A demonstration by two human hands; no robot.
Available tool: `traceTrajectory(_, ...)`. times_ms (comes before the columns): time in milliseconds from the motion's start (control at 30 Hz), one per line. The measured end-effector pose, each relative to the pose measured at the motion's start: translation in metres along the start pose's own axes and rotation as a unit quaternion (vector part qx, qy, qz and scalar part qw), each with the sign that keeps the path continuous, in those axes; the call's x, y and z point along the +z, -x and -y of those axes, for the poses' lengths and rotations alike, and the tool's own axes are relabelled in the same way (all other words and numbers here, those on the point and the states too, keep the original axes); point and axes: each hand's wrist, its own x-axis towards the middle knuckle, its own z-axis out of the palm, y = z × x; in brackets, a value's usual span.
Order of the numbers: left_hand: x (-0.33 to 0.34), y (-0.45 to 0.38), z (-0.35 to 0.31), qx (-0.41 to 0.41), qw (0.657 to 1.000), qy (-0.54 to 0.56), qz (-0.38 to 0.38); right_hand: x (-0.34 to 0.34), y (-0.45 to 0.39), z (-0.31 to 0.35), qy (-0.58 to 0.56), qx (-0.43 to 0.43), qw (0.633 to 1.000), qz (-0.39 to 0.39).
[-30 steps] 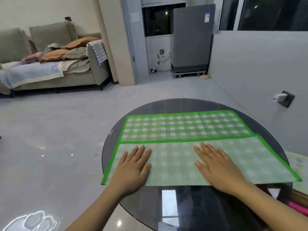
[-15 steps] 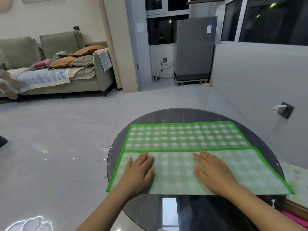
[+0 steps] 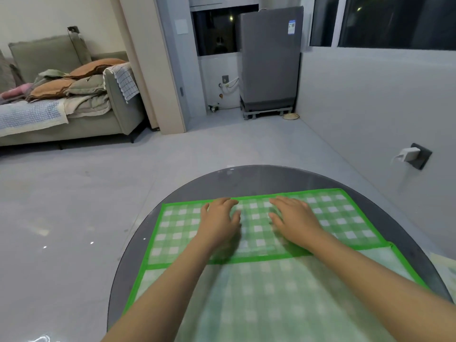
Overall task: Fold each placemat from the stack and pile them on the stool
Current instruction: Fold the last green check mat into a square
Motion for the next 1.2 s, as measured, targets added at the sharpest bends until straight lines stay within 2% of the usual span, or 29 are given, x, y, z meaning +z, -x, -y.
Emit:
traceTrajectory(167,0.018,-0.048,0.018,-0.032,0.999,0.0,-0.039,0.019,-0.041,-0.017,-0.001,0.009,1.0,-0.013)
traceTrajectory(300,0.026,-0.066,0.028,-0.031,0.997,0.008,-0.067,0.027,-0.064,-0.024,0.0,0.035,0.998,-0.061)
traceTrajectory(467,0.023,-0.074,0.024,-0.045,0.998,0.002,-0.04,0.021,-0.077,-0.021,-0.017,0.067,0.998,-0.01)
traceTrajectory(567,0.009,-0.068,0.017,-0.034,0.996,0.051,-0.061,0.009,-0.07,-0.019,-0.028,0.046,0.998,-0.028)
traceTrajectory(667,-0.019,-0.052,0.005,-0.016,0.993,0.088,-0.083,-0.017,-0.053,-0.015,-0.082,0.025,0.993,-0.083)
traceTrajectory(867,-0.088,0.006,-0.025,0.041,0.991,0.083,-0.096,-0.076,0.008,-0.002,-0.104,-0.058,0.988,-0.098)
traceTrajectory(1033,-0.119,0.083,-0.053,0.091,0.993,0.031,-0.068,-0.105,0.077,0.01,-0.066,-0.102,0.99,-0.076)
traceTrajectory(1200,-0.112,0.148,-0.058,0.081,0.996,0.014,-0.024,-0.108,0.143,0.015,-0.084,-0.095,0.992,-0.029)
